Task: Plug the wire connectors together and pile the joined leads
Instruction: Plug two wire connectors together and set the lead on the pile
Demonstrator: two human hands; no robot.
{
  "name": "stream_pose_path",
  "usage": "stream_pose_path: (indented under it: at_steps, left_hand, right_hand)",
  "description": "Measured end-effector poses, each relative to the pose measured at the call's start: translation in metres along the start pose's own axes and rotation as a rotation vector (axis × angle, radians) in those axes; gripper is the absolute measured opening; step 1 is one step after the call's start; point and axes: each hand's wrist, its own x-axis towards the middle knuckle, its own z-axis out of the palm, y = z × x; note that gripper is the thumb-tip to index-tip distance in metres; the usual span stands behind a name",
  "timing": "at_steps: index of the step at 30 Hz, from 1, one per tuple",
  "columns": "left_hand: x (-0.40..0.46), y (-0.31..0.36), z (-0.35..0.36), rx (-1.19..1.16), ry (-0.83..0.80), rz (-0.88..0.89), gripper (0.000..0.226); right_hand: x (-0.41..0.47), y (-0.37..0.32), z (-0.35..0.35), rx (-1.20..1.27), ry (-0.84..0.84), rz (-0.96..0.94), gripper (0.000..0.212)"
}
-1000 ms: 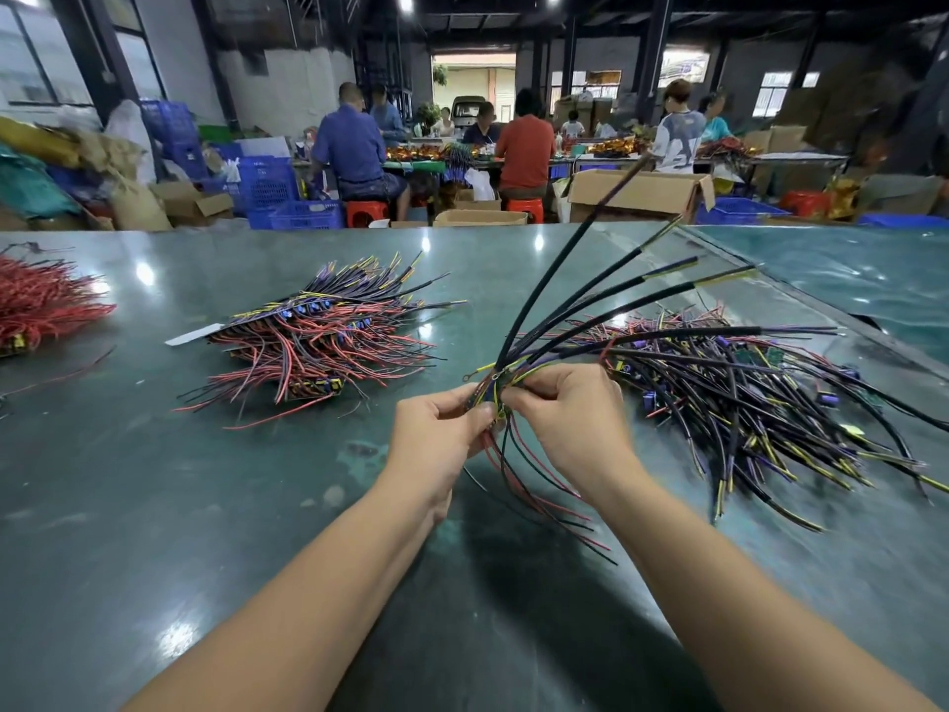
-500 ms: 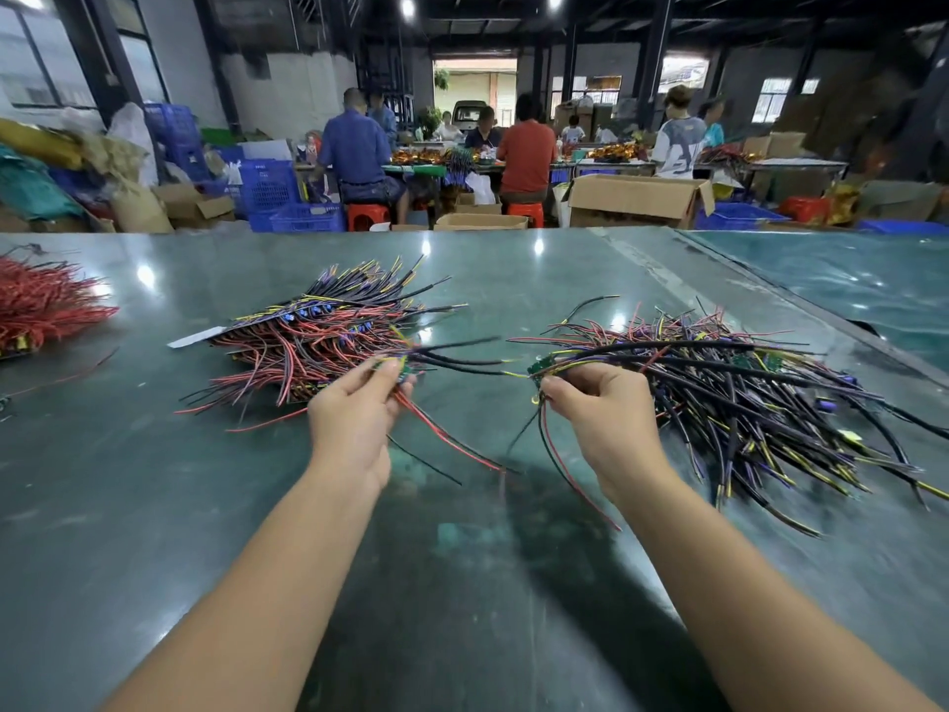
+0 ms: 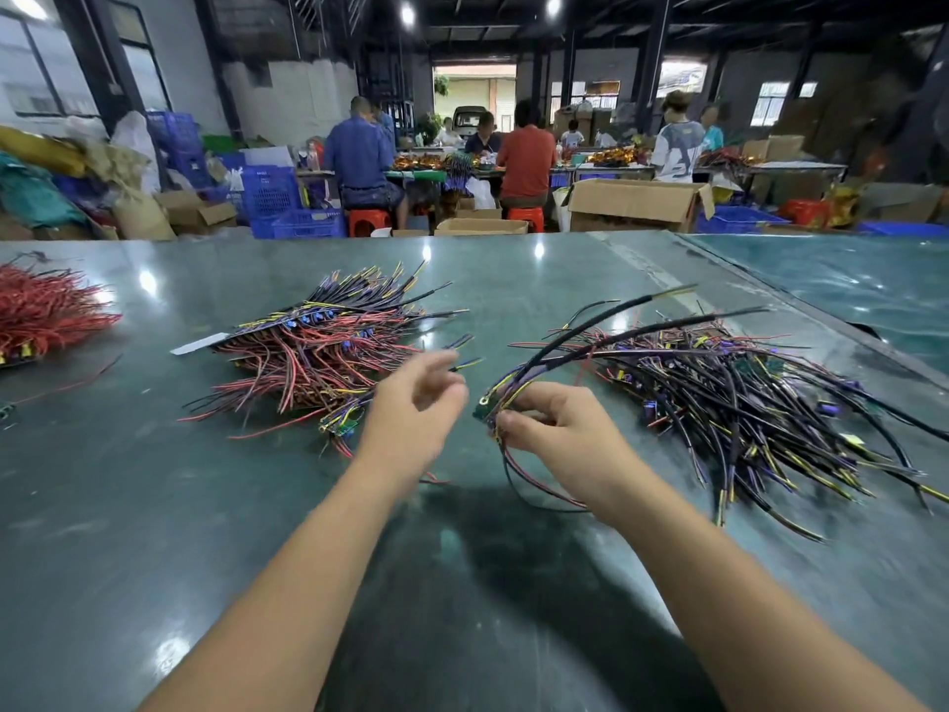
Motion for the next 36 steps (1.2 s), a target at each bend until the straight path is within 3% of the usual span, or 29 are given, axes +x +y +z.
stream_pose_path:
  at_steps: [3,14,22,25,28,31,36]
  left_hand:
    - [-0.007,-0.004,0.009,-0.154,-0.171,-0.114,0.021]
    - [-0.011,-0.011,0.012,-0.365,-0.304,-0.112,0.028]
    - [-0.011,-0.012,0.022,-0.252,-0.094,-0.031,0.037]
    - [-0.007,-0.015,0.021,-0.176,0.004,-0.012,0.028]
    - [-0.002,-0.018,0.015,-0.196,0.163,-0.041,0.022]
    - [0.006,-0.021,0.007,-0.315,0.316,-0.077,0.024]
    - [0.011,-0.017,0.000,-0.516,0.476,-0.034,0.028]
  right_hand:
    - [-0.001,0.001,-0.003,-0.107,-0.014,-0.033,0.029]
    - [0.002,0.004,-0.012,-0.094,0.016,0.057,0.022]
    - [0.002,-0.002,0.002,-0.363,0.229,0.098,0.006]
    - [0.002,-0.004,0.005,-0.349,0.247,0.094,0.006]
    - [0.000,-0.003,0.007,-0.351,0.212,0.111,0.018]
    - [-0.001,0.001,0.010,-0.454,0.096,0.125,0.010]
    - [0.001,0.005,0.014,-0.594,-0.044,0.145,0.016]
